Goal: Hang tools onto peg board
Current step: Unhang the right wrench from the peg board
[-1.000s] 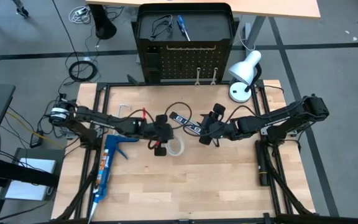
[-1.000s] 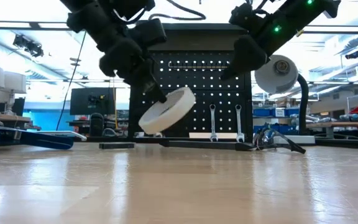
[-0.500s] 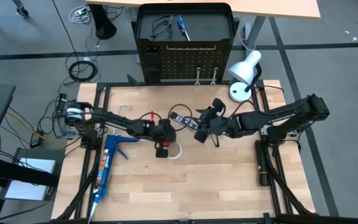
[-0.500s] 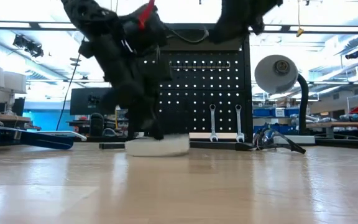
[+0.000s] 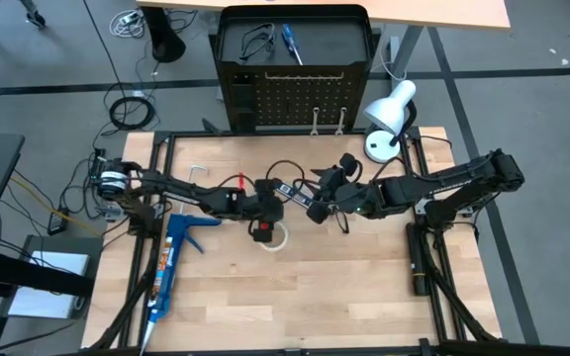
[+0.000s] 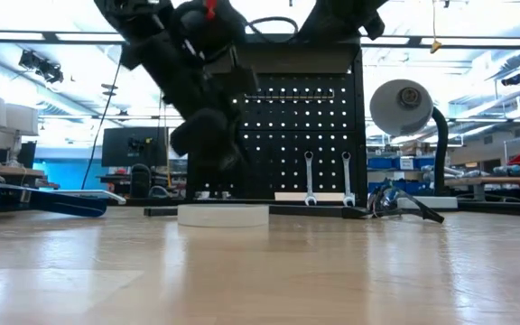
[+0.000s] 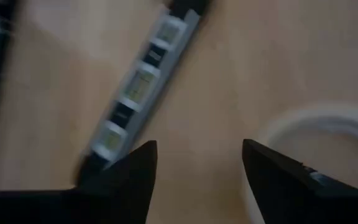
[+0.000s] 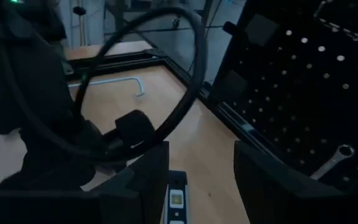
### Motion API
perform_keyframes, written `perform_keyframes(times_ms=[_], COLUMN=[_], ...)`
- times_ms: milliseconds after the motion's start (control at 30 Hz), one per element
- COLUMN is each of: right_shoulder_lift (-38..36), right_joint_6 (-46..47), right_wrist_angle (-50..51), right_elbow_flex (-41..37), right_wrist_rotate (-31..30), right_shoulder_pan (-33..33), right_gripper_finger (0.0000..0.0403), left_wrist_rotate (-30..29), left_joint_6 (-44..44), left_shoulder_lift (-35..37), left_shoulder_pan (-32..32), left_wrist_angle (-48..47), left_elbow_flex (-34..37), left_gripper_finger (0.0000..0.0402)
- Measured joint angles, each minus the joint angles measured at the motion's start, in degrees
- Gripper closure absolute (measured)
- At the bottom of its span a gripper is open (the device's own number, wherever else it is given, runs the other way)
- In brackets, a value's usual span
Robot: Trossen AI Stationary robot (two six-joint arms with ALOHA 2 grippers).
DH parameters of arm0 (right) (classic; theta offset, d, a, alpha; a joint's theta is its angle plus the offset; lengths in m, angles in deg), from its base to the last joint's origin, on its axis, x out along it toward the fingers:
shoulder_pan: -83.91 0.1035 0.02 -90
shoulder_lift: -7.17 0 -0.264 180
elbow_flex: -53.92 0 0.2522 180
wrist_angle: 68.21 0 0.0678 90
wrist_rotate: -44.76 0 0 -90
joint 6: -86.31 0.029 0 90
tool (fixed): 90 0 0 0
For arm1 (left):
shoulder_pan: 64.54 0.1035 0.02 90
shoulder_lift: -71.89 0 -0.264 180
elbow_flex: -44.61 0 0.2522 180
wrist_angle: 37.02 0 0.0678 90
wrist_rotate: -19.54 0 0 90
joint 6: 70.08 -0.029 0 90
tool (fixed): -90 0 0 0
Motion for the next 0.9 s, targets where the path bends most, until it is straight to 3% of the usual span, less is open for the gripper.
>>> perform_keyframes(times_ms=[233,433,633,767,900], right_shoulder_lift=[0.3,1.3,2.3,2.4,2.4], right_joint_6=[4.3,11.1,15.3,16.9,17.0], right_wrist_angle=[1.3,2.9,2.6,2.5,2.3], right_elbow_flex=[0.1,0.0,0.0,0.0,0.0], right_wrist_rotate=[-0.1,0.4,0.6,0.5,0.6], right_shoulder_pan=[-1.3,-2.4,-0.9,-0.9,-0.8], right_gripper_finger=[0.0220,0.0220,0.0220,0.0220,0.0220], left_wrist_rotate=[-2.6,4.0,4.9,7.2,5.3], left_joint_6=[-3.6,-7.4,-8.3,-8.2,-8.2], left_shoulder_lift=[5.9,8.6,9.8,9.7,9.7], left_shoulder_pan=[0.0,0.0,0.0,0.0,0.0], left_wrist_angle=[3.0,19.1,27.3,27.4,25.8], left_elbow_flex=[0.2,6.4,9.3,9.3,9.4], left_gripper_finger=[0.0169,0.0183,0.0188,0.0188,0.0188])
